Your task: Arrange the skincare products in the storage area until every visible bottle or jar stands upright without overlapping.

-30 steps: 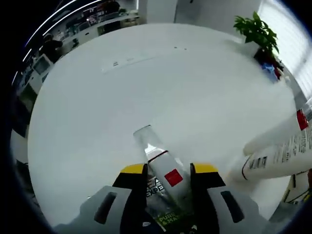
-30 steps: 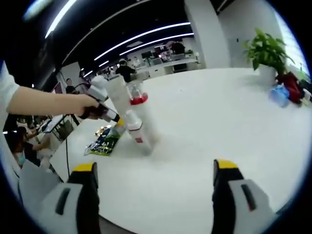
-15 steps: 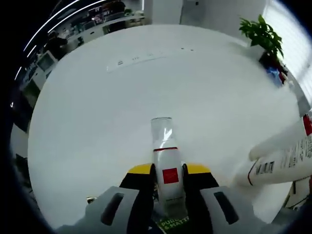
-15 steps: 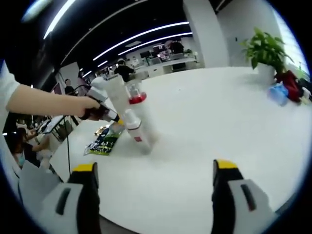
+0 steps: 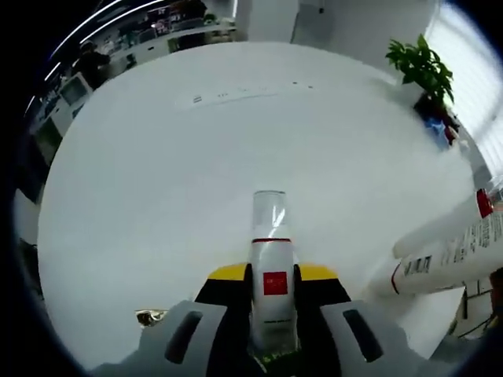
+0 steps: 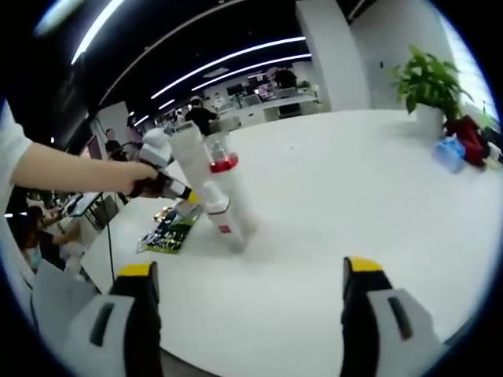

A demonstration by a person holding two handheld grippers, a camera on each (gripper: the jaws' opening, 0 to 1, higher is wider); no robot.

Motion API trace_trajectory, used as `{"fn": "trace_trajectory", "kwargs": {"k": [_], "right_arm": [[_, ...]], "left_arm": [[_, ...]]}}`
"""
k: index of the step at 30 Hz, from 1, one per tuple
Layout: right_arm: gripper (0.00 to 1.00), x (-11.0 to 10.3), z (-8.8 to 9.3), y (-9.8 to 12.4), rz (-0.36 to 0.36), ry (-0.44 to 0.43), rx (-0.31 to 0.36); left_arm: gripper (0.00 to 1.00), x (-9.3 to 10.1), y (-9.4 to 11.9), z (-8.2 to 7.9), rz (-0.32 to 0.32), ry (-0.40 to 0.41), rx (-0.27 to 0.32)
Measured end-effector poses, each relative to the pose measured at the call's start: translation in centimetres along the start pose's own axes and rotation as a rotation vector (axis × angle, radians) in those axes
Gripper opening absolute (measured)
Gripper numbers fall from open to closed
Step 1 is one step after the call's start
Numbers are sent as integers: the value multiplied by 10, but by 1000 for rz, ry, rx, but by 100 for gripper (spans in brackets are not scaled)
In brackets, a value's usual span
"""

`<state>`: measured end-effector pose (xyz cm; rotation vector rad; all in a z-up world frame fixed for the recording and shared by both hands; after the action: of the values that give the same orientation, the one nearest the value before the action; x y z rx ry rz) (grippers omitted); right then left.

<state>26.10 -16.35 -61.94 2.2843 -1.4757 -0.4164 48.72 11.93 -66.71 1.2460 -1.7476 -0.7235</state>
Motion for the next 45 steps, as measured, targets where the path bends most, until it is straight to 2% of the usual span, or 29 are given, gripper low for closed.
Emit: {"fn": "trace_trajectory", "kwargs": {"k": [9, 13, 18, 27, 31, 40, 43, 45], "right_arm": [[97, -1, -9, -1, -11, -3, 21], [97, -6, -11, -3, -26, 3, 27], [97, -14, -13, -4, -45, 3, 36], [94, -26, -25, -4, -80, -37, 83], [93, -34, -34, -4, -109, -60, 113], [88, -61, -64, -10, -217, -135, 198], [83, -72, -76, -12, -278, -161, 241], [77, -77, -82, -14, -313, -164, 258]], "left_arm": [[17, -11, 29, 14, 42, 27, 39], [17, -11, 46, 23, 69, 45, 64], [17, -7, 63, 32, 98, 24, 90], [17, 15, 102, 44, 158, -106, 161], [17, 28, 123, 54, 179, -157, 195], [17, 54, 158, 75, 225, -244, 267], [17, 63, 167, 83, 234, -277, 289], [17, 69, 172, 86, 243, -304, 304]]}}
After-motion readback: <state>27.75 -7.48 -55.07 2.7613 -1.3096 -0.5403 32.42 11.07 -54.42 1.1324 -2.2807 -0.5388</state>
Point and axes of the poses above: the point that each gripper's makers call its tool centre point, and the gripper's own axes: y roughly backward along the fingers, x roughly to its right, z roughly out of its underside, the point moved 8 cm from there along y, roughly backward along the fingers, and after that the axes turned 14 degrees about y, right-handed, at the moved point
